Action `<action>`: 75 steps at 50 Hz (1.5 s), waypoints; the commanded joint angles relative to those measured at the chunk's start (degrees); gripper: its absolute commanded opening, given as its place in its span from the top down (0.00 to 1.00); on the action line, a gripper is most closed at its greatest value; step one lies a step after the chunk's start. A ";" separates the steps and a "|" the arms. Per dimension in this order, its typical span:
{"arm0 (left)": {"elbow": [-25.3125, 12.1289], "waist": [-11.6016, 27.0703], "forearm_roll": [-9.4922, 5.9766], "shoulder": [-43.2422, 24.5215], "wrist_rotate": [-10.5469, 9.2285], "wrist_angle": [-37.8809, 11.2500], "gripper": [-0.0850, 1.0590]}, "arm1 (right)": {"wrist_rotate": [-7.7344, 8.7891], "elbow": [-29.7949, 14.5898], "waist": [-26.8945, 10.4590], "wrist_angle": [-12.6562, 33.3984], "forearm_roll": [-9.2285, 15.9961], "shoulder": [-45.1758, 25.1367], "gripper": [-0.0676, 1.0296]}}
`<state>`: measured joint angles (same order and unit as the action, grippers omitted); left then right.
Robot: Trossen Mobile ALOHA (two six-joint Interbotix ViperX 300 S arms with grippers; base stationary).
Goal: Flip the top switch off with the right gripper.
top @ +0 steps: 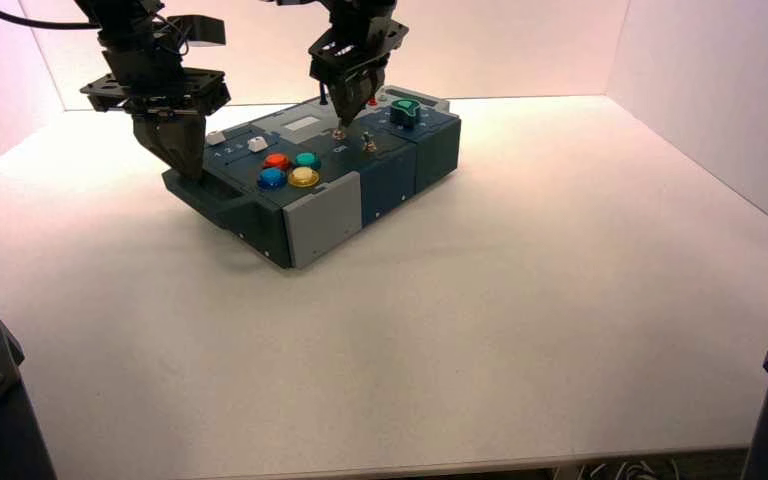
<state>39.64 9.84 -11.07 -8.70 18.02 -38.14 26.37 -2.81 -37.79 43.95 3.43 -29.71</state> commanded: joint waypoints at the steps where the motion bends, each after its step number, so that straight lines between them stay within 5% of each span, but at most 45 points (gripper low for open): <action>1: -0.26 0.53 -0.35 -1.05 -0.35 1.76 0.95 | -0.18 -2.11 -1.85 1.05 0.44 1.41 0.96; 32: -0.26 0.53 -0.35 -0.88 -0.44 1.58 0.95 | 0.35 -2.55 -3.96 5.45 4.92 0.62 0.96; 45: -0.26 0.53 -0.35 -0.70 -0.44 1.58 0.95 | 0.35 -3.43 -3.87 6.94 4.92 2.11 0.96; 57: -0.44 0.53 -0.35 -0.35 -0.44 1.58 0.95 | 0.35 -6.86 -3.78 13.36 4.92 3.25 0.96; 75: -0.44 0.53 -0.26 4.13 -0.35 1.58 0.95 | 0.35 -5.89 -2.99 14.50 4.92 5.80 0.96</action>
<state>39.99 9.84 -11.07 -6.77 17.93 -38.06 26.54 -8.17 -40.69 58.45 8.26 -27.69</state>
